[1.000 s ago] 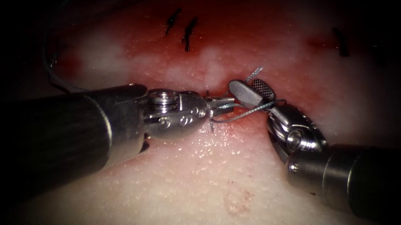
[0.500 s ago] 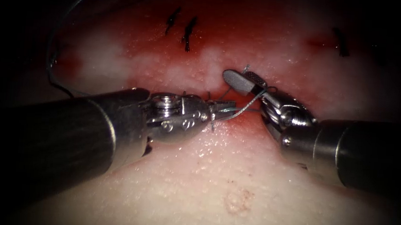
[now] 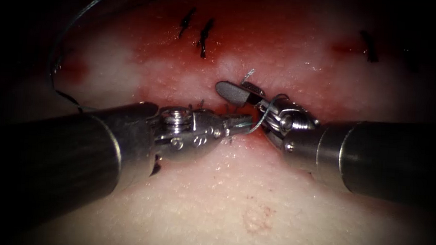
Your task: Wound Closure
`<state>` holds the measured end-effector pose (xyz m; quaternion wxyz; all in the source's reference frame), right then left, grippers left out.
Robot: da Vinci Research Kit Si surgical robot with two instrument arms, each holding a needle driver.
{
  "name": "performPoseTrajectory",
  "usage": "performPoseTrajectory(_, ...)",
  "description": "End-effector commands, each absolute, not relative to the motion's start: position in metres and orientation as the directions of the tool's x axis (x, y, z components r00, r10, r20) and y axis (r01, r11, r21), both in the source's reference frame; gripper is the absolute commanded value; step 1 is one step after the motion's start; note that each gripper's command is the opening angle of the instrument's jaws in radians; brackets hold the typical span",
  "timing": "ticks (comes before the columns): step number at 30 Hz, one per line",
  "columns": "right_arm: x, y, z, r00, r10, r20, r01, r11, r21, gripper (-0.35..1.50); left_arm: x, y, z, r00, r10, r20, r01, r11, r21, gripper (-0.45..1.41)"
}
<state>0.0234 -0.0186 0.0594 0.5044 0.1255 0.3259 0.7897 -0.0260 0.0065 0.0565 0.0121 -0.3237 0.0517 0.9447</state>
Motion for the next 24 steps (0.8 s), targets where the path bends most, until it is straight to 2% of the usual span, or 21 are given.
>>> performPoseTrajectory(1, 0.0243, -0.019, 0.06, -0.435, 0.888, -0.15, -0.736, -0.255, 0.627, 0.59, -0.0265, 0.0066, 0.057, -0.79, -0.011, -0.613, -0.056, -0.994, 0.09, -0.45)
performPoseTrajectory(2, 0.0243, -0.0189, 0.06, -0.424, 0.891, -0.163, -0.751, -0.246, 0.613, 0.17, -0.0264, 0.0066, 0.057, -0.79, -0.011, -0.613, -0.056, -0.994, 0.09, -0.45)
performPoseTrajectory(3, 0.0243, -0.0189, 0.06, -0.413, 0.892, -0.185, -0.773, -0.235, 0.59, -0.35, -0.0263, 0.0066, 0.0569, -0.79, -0.011, -0.613, -0.055, -0.994, 0.09, -0.45)
performPoseTrajectory(8, 0.0239, -0.0185, 0.0596, -0.393, 0.89, -0.231, -0.801, -0.208, 0.561, -0.35, -0.0258, 0.0064, 0.0569, -0.792, -0.012, -0.61, -0.053, -0.995, 0.089, -0.45)
performPoseTrajectory(24, 0.0234, -0.0168, 0.0527, -0.317, 0.805, -0.502, -0.789, 0.07, 0.611, -0.35, -0.0233, 0.0071, 0.0573, -0.802, -0.01, -0.597, -0.051, -0.995, 0.086, -0.45)
